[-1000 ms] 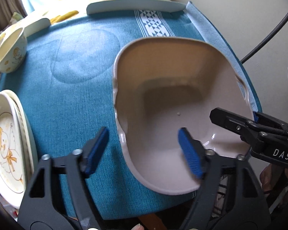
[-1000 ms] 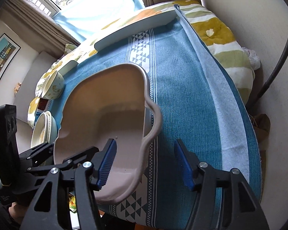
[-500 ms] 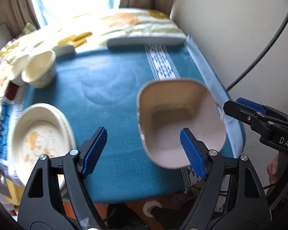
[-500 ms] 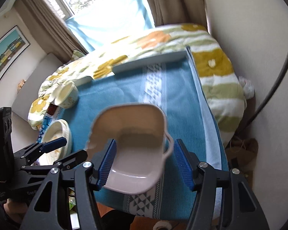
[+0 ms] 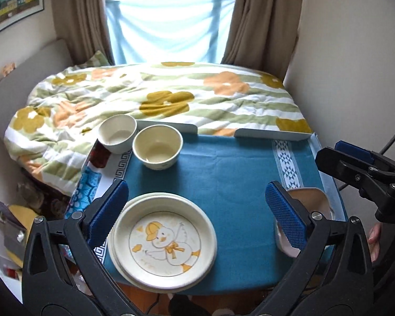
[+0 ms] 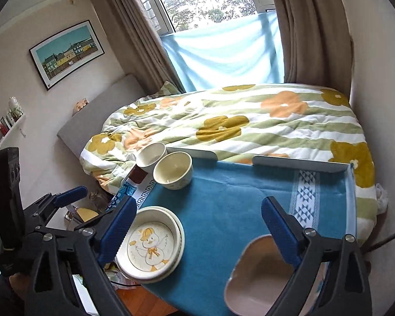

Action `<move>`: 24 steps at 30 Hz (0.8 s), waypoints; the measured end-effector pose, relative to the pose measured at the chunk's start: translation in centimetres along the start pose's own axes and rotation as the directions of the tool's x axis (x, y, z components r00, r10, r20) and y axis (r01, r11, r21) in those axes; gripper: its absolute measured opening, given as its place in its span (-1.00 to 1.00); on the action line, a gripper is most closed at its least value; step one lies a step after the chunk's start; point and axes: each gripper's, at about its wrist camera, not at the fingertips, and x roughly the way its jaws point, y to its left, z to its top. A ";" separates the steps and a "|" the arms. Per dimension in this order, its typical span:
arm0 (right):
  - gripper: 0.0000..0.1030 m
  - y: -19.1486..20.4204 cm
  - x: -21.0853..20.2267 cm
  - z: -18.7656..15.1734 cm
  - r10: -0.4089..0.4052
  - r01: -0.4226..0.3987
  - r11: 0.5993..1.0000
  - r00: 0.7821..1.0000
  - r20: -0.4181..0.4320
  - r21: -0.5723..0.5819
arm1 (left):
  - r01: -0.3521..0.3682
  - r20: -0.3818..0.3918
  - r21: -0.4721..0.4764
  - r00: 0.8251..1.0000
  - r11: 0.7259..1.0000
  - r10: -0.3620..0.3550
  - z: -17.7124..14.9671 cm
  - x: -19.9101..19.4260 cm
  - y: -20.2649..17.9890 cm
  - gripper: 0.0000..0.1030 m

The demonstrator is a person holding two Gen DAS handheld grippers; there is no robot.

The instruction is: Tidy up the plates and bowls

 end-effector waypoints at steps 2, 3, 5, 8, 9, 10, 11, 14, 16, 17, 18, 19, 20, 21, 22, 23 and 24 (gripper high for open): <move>0.83 1.1 1.9 0.9 0.018 -0.018 1.000 1.000 0.000 0.023 | 0.014 -0.008 -0.035 1.000 0.999 -0.014 0.9 0.8 2.6 1.00; 0.83 1.6 2.9 1.4 0.008 -0.008 0.999 1.000 -0.007 0.035 | 0.009 -0.016 -0.048 1.000 0.999 -0.010 1.4 1.4 3.9 1.00; 0.83 2.3 5.4 2.4 -0.022 0.025 0.998 0.999 -0.047 0.053 | 0.000 -0.043 -0.065 0.999 0.998 -0.003 2.4 2.8 6.3 1.00; 0.83 2.9 9.3 3.3 -0.023 0.032 0.995 0.995 -0.098 0.091 | 0.011 -0.093 -0.095 0.995 0.995 -0.020 3.6 5.9 9.6 0.98; 0.83 2.9 10.3 3.5 -0.020 0.032 0.994 0.993 -0.113 0.106 | 0.015 -0.107 -0.103 0.994 0.995 -0.026 3.8 6.9 10.5 0.94; 0.83 3.1 11.6 3.6 -0.021 0.036 0.992 0.991 -0.130 0.117 | 0.016 -0.125 -0.110 0.992 0.994 -0.030 4.1 8.1 11.4 0.92; 0.83 3.3 13.0 3.6 -0.030 0.048 0.991 0.988 -0.149 0.124 | 0.019 -0.147 -0.117 0.989 0.993 -0.036 4.4 9.3 12.1 0.81; 0.83 3.4 16.8 3.8 -0.057 0.088 0.985 0.979 -0.197 0.148 | 0.051 -0.223 -0.155 0.971 0.987 -0.085 4.9 13.5 14.4 0.39; 0.83 3.3 19.2 3.7 -0.077 0.117 0.979 0.971 -0.226 0.169 | 0.079 -0.261 -0.181 0.957 0.980 -0.125 5.0 16.3 15.5 0.23; 0.79 3.2 20.1 3.6 -0.087 0.130 0.976 0.968 -0.237 0.175 | 0.092 -0.280 -0.192 0.949 0.977 -0.144 4.9 17.5 15.9 0.12; 0.70 3.0 21.1 3.5 -0.097 0.145 0.973 0.963 -0.251 0.179 | 0.106 -0.298 -0.203 0.940 0.973 -0.164 4.8 18.8 16.2 0.02; 0.65 2.9 22.1 3.4 -0.107 0.159 0.970 0.957 -0.269 0.181 | 0.120 -0.315 -0.213 0.931 0.970 -0.184 4.7 20.0 16.5 -0.01; 0.54 2.8 23.2 3.3 -0.113 0.171 0.968 0.952 -0.286 0.186 | 0.131 -0.329 -0.221 0.923 0.966 -0.200 4.6 21.1 16.7 -0.03; 0.41 2.7 24.2 3.1 -0.115 0.179 0.965 0.946 -0.303 0.193 | 0.141 -0.341 -0.227 0.915 0.964 -0.215 4.4 22.1 16.8 -0.04; 0.37 2.5 25.0 2.9 -0.114 0.185 0.962 0.941 -0.319 0.202 | 0.151 -0.351 -0.231 0.908 0.961 -0.227 4.3 23.0 16.9 -0.05; 0.28 2.3 25.9 2.7 -0.113 0.190 0.959 0.937 -0.331 0.211 | 0.158 -0.361 -0.231 0.902 0.960 -0.235 4.3 23.8 16.8 -0.12; 0.21 2.2 26.5 2.5 -0.112 0.194 0.956 0.934 -0.340 0.218 | 0.164 -0.371 -0.231 0.896 0.959 -0.243 4.2 24.5 16.9 -0.21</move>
